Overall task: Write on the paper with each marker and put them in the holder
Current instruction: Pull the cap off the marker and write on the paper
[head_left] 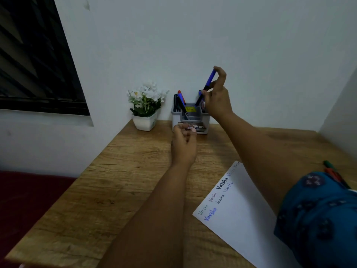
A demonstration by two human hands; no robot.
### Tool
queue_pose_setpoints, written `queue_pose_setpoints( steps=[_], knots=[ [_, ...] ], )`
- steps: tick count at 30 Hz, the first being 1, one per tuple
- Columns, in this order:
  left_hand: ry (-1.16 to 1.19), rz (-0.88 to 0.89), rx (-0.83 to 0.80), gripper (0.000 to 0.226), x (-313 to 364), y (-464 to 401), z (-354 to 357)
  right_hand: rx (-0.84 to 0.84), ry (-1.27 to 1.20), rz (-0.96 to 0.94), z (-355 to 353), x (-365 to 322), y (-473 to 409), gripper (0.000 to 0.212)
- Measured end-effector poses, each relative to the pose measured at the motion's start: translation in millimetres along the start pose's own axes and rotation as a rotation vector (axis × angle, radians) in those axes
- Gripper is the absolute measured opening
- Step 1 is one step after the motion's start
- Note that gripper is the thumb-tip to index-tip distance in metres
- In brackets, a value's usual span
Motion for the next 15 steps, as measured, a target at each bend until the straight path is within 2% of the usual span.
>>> queue_pose_setpoints(
  steps=[4,10,12,15],
  knots=[
    [0.001,0.003,-0.002,0.016,0,0,0,-0.175,0.119,-0.062,21,-1,-2,0.069],
    [-0.001,0.005,0.012,0.016,0,-1,-1,-0.023,0.119,-0.013,28,7,-14,0.059],
    [-0.002,0.008,0.013,0.017,0,-1,0,-0.06,0.15,-0.033,34,8,-18,0.06],
    [-0.008,-0.005,0.016,0.021,-1,-2,1,-0.207,0.266,-0.067,48,6,-19,0.057]
  ],
)
Point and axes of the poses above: each hand's wrist, its own y-axis away from the middle knuckle, its own z-axis out of the palm, x = y × z, the point moved 4 cm from there along -y, towards the middle knuckle, and after that the axes turned 12 degrees about -z, right-handed, at the moved point
